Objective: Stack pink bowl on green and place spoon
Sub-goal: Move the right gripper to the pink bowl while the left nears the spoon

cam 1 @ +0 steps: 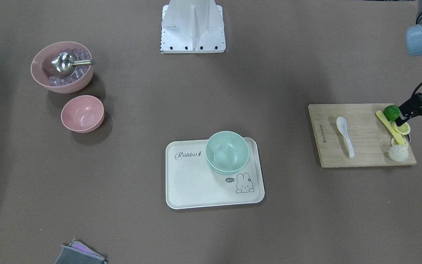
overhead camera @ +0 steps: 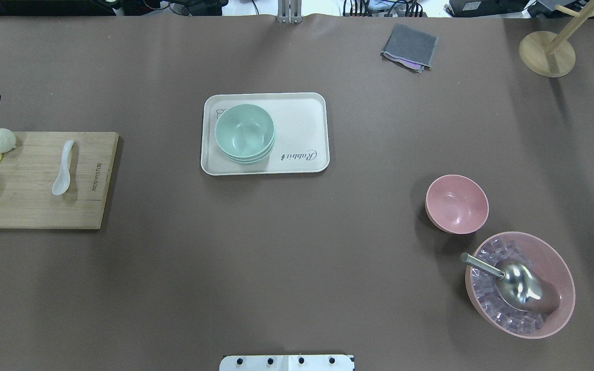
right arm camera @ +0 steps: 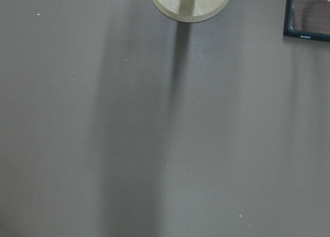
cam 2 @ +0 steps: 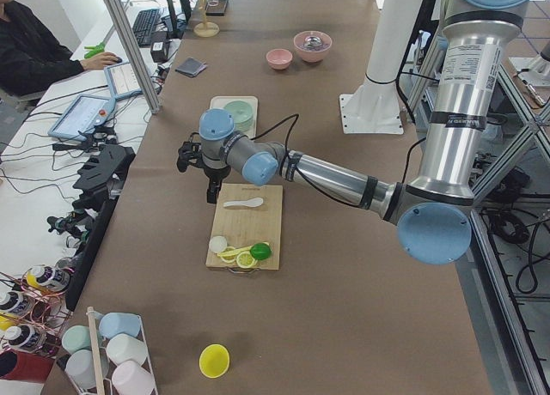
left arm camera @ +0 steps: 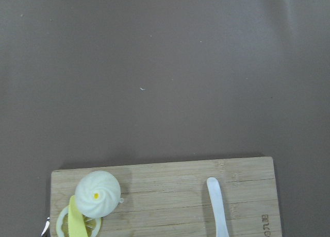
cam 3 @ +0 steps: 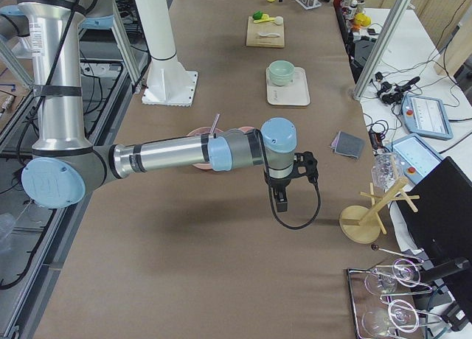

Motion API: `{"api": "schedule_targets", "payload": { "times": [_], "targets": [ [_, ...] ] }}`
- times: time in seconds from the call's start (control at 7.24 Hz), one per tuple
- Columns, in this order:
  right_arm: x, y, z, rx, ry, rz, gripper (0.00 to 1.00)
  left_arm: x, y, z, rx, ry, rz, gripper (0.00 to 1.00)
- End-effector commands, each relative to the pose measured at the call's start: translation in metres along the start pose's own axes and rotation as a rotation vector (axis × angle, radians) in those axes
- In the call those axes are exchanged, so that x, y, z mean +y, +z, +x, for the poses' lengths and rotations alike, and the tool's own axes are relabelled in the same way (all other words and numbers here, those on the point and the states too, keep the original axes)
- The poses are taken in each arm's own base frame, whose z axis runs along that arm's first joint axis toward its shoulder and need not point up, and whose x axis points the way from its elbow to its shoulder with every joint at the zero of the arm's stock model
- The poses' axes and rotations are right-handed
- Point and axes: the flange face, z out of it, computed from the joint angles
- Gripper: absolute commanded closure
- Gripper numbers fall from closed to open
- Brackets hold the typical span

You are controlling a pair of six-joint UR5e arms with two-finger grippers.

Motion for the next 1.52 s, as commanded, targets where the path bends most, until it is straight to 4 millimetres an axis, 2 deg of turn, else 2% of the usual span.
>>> {"api": "schedule_targets", "payload": {
  "times": [0.0, 0.14, 0.28, 0.55, 0.83, 1.11, 1.24, 1.38],
  "targets": [
    [-0.037, 0.009, -0.048, -0.042, 0.036, -0.008, 0.00, 0.004, 0.039, 0.019, -0.152, 0.055, 0.027, 0.02],
    [-0.040, 0.014, -0.088, -0.057, 0.116, -0.001, 0.00, 0.005, 0.040, 0.020, -0.156, 0.049, 0.030, 0.02],
    [-0.039, 0.021, -0.105, -0.085, 0.061, 0.032, 0.00, 0.007, 0.045, 0.026, -0.147, -0.010, 0.033, 0.02],
    [-0.037, 0.055, -0.158, -0.131, -0.006, 0.017, 0.00, 0.012, 0.056, 0.044, -0.125, 0.009, 0.068, 0.02],
    [-0.031, 0.086, -0.203, -0.155, 0.023, 0.023, 0.00, 0.012, 0.061, 0.044, -0.129, 0.013, 0.063, 0.02],
    [-0.009, 0.134, -0.265, -0.188, -0.119, 0.027, 0.00, 0.014, 0.064, 0.042, -0.131, 0.010, 0.056, 0.02],
    [-0.001, 0.154, -0.281, -0.212, -0.102, 0.008, 0.00, 0.014, 0.065, 0.041, -0.133, 0.008, 0.054, 0.02],
    [0.006, 0.173, -0.285, -0.225, -0.120, -0.008, 0.00, 0.014, 0.066, 0.039, -0.134, 0.005, 0.054, 0.02]
  ]
}}
